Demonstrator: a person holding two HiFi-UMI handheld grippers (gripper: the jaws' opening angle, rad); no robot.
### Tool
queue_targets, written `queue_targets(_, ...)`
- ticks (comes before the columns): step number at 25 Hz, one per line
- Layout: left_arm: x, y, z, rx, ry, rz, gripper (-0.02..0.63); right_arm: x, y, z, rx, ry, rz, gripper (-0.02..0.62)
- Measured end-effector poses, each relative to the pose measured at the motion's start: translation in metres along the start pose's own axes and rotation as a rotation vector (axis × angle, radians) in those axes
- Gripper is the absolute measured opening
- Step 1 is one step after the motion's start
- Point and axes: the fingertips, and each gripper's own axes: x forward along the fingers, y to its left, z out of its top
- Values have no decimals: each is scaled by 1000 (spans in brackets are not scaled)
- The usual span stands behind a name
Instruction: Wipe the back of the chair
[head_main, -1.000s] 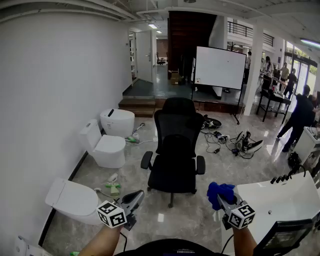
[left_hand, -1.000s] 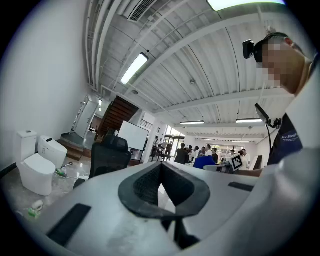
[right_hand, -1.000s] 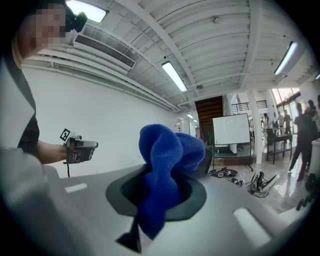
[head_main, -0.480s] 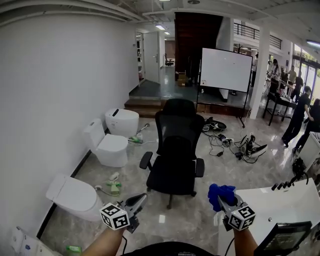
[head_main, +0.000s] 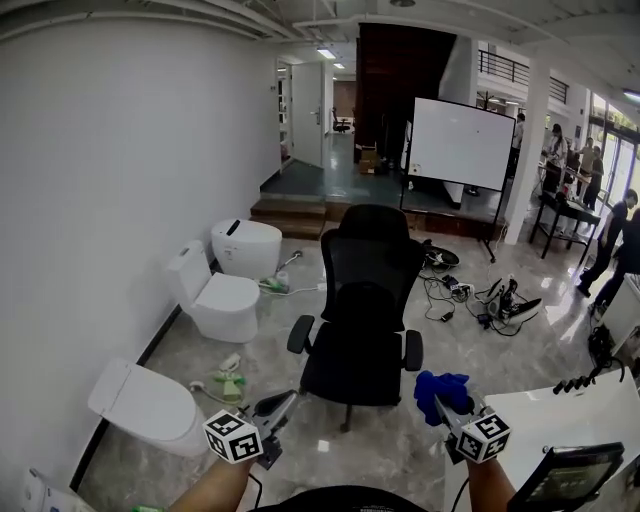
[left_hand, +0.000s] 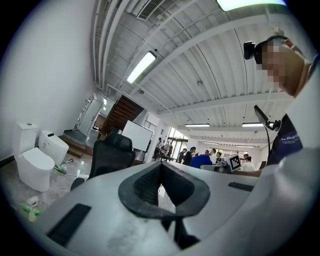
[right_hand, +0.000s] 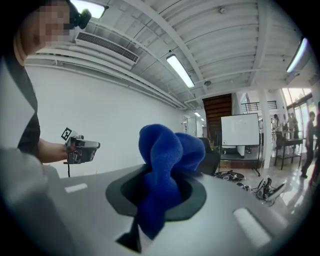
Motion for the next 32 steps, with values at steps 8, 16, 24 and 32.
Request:
queue_targets(8, 8, 135, 55, 8, 27, -69, 2, 132, 23, 39, 10, -22, -62, 64)
queue_targets(16, 27, 228, 69, -4, 44, -64, 2, 229, 19, 38, 14, 0, -54, 64)
queue_targets(24, 96, 291, 66, -12, 60, -11, 2, 310, -53, 33, 31, -3, -12, 64)
queue_targets(32, 215, 329, 75, -19, 45, 82, 2, 393, -175, 55, -2, 1, 84, 64)
